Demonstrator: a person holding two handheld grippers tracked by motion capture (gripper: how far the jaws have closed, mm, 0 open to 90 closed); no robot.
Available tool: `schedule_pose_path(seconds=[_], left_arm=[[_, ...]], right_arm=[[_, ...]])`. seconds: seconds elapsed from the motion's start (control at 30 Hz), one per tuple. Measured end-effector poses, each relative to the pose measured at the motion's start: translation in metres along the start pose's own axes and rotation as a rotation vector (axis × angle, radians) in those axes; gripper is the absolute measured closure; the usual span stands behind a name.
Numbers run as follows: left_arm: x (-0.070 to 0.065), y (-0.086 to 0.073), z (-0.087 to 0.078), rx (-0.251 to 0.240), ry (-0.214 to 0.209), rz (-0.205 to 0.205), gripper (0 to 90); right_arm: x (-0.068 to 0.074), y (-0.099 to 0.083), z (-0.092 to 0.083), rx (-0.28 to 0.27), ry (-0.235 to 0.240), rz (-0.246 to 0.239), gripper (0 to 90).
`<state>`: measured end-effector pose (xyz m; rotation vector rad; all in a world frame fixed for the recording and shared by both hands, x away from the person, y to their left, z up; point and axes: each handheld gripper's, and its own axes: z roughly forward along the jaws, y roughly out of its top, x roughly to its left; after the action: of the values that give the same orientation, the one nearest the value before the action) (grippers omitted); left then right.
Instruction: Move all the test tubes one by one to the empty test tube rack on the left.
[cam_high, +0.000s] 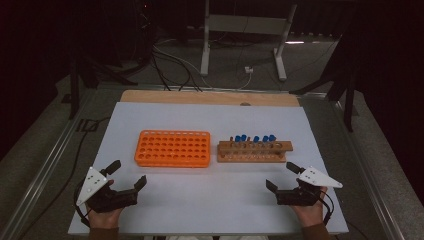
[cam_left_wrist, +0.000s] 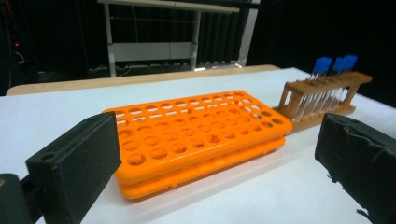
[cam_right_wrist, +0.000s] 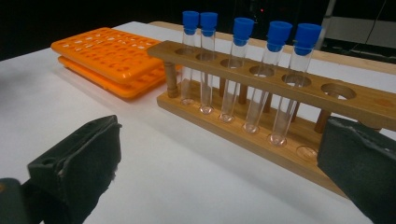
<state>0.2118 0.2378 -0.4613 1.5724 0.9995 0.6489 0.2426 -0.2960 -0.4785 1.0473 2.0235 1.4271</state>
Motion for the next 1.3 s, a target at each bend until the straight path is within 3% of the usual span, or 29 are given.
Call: schedule_pose_path(seconds=[0.1,0.27,0.4,0.57,0.67,0.9,1.0,1.07,1.3], left_arm=[[-0.004,0.001,-0.001,0.0,0.027,0.028,1.1],[-0.007,0.003,-0.002,-0.008,0.03,0.039,0.8],[-0.009,0.004,-0.002,-0.007,0.056,0.058,0.8],[-0.006,0.003,-0.003,-0.006,0.085,0.047,0.8],[-0.004,0.002,-0.004,-0.024,0.091,0.013,0.8],[-0.002,0.001,-0.003,-0.019,0.111,0.013,0.8],[-0.001,-0.001,-0.001,-0.014,0.116,0.008,0.8],[-0.001,-0.001,-0.001,-0.014,0.112,0.0,0.8],[-0.001,-0.001,-0.002,-0.026,0.104,-0.007,0.8]], right_arm=[[-0.001,-0.001,-0.002,-0.006,-0.006,0.004,0.1],[-0.001,0.001,-0.003,-0.009,-0.01,0.011,0.1],[-0.004,0.007,-0.008,-0.025,-0.028,0.038,0.1],[-0.005,0.017,-0.011,-0.015,-0.036,0.054,0.1],[-0.007,0.024,-0.011,-0.02,-0.02,0.065,0.1],[-0.019,0.049,-0.006,-0.032,-0.046,0.061,0.1],[-0.022,0.055,-0.002,-0.03,-0.058,0.051,0.2],[-0.025,0.062,0.006,-0.017,-0.086,0.019,1.9],[-0.035,0.069,0.025,-0.011,-0.116,-0.025,15.0]])
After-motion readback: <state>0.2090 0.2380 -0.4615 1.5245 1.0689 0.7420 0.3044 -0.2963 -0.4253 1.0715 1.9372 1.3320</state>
